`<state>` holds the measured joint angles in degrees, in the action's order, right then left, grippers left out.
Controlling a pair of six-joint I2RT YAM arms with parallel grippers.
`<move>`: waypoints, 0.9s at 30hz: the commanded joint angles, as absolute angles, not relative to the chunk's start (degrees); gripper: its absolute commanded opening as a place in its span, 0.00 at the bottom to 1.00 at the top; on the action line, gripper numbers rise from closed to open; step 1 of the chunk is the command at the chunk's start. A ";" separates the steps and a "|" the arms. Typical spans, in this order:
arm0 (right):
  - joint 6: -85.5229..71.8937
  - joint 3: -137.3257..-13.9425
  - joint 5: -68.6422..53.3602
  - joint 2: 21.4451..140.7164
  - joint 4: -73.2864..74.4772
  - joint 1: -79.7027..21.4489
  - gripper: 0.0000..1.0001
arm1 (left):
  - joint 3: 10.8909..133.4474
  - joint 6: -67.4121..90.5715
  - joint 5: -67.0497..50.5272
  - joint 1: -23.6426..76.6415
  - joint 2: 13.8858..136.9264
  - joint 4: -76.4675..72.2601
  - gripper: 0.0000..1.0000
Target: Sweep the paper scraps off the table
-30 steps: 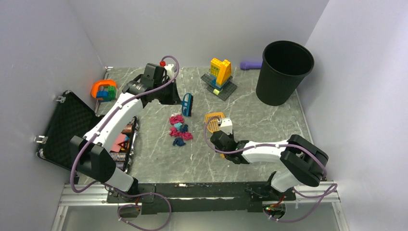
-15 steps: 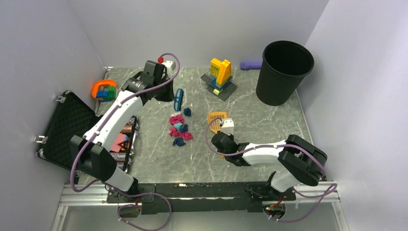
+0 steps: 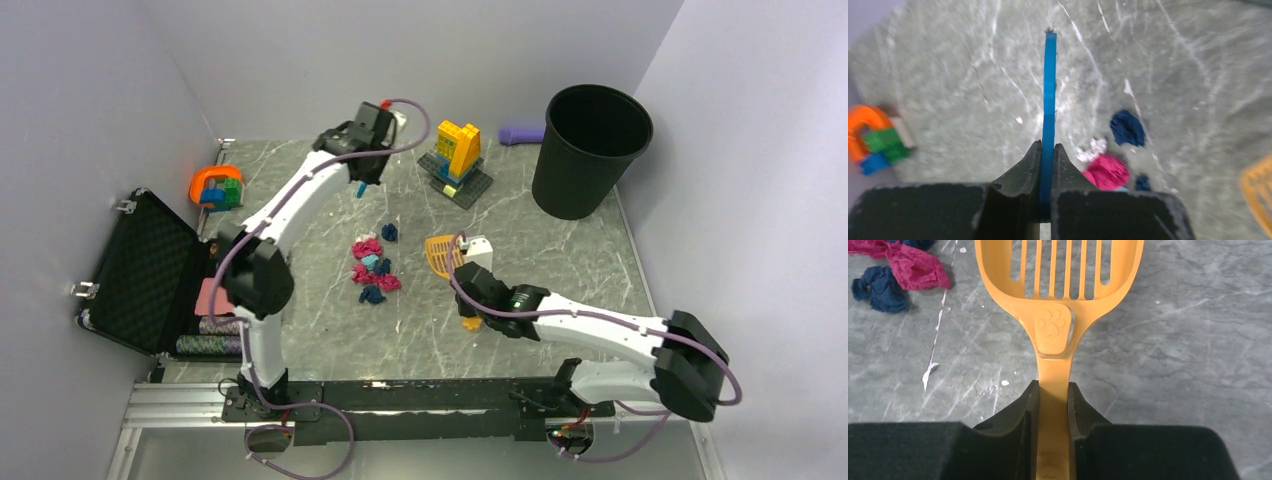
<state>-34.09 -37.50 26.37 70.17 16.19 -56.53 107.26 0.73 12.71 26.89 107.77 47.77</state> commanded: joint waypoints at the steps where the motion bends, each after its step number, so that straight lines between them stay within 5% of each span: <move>1: -34.28 -39.49 26.36 61.95 26.75 -56.69 0.00 | 114.33 -15.22 29.93 33.68 116.80 51.42 0.00; 6: -35.45 -41.24 27.87 55.31 32.79 -56.65 0.00 | 111.52 -25.78 43.47 39.02 123.91 47.34 0.00; 13: -34.16 -44.18 23.46 55.58 37.39 -56.26 0.00 | 97.30 -34.10 38.24 44.99 119.08 40.61 0.00; 21: -35.46 -46.05 17.98 56.35 43.46 -56.27 0.00 | 91.05 -29.76 22.57 47.79 111.99 50.13 0.00; 27: -32.74 -47.07 11.18 57.62 43.74 -56.34 0.00 | 90.40 -25.23 25.46 48.05 107.94 52.71 0.00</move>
<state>-34.61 -44.75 16.62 57.21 42.57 -56.29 90.85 -28.91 26.79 47.88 111.37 49.47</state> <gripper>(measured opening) 0.220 0.089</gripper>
